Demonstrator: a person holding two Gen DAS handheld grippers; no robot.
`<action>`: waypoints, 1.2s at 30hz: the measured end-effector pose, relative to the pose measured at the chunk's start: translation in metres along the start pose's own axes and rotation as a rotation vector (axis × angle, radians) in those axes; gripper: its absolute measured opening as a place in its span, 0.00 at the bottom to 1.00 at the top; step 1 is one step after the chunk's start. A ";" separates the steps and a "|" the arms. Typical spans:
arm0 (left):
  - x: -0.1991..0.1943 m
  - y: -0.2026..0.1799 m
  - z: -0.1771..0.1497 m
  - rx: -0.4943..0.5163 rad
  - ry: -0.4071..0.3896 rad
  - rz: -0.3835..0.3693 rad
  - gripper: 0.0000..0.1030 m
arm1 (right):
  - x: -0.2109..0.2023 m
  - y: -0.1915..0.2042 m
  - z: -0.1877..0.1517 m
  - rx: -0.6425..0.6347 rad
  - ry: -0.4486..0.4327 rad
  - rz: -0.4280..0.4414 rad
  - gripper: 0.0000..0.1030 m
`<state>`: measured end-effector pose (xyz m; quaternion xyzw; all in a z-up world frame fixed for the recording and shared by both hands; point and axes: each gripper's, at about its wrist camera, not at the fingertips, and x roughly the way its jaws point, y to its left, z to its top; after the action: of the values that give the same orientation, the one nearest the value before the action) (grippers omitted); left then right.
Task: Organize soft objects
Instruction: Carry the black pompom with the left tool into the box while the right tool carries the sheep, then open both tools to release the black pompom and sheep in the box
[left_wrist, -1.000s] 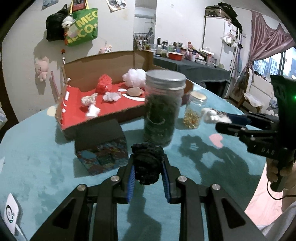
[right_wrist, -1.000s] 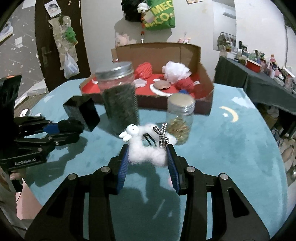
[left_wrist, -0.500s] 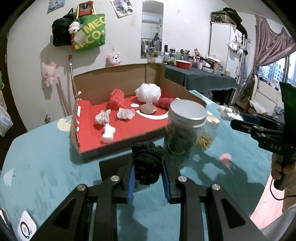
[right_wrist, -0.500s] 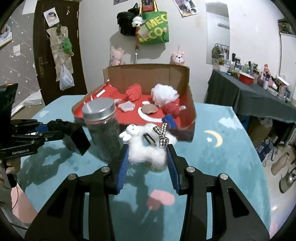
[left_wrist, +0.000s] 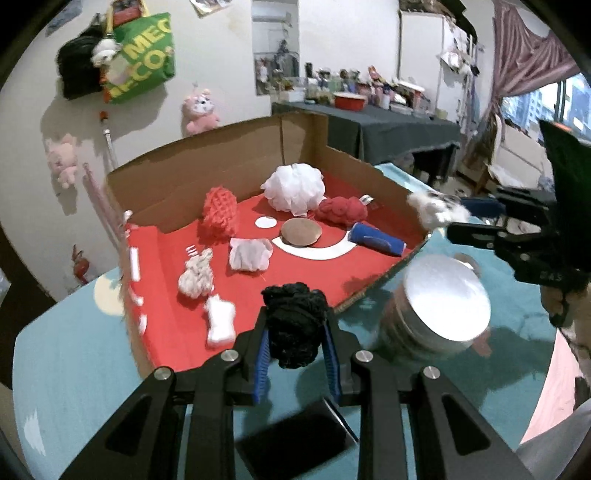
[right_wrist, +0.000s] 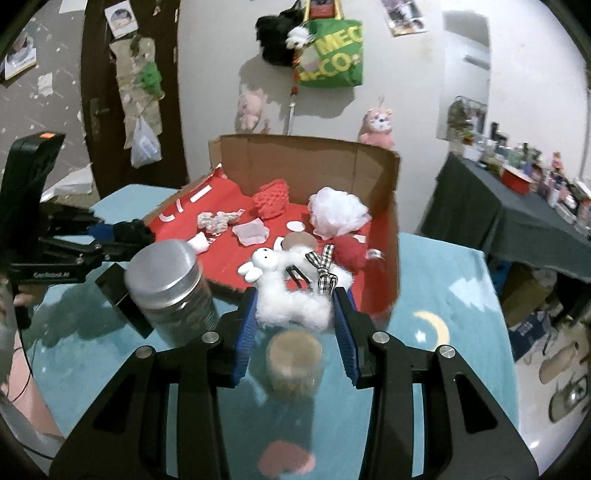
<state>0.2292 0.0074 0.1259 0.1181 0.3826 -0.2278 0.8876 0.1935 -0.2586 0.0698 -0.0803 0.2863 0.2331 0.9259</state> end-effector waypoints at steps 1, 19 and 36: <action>0.006 0.002 0.005 0.007 0.015 -0.007 0.26 | 0.008 -0.002 0.006 -0.017 0.012 0.007 0.37; 0.108 0.011 0.041 0.112 0.259 -0.092 0.27 | 0.140 -0.015 0.045 -0.146 0.350 0.226 0.37; 0.137 0.005 0.045 0.146 0.361 -0.062 0.28 | 0.178 -0.010 0.041 -0.197 0.512 0.230 0.39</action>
<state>0.3427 -0.0484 0.0567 0.2093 0.5215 -0.2573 0.7861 0.3478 -0.1874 0.0031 -0.1931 0.4936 0.3353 0.7789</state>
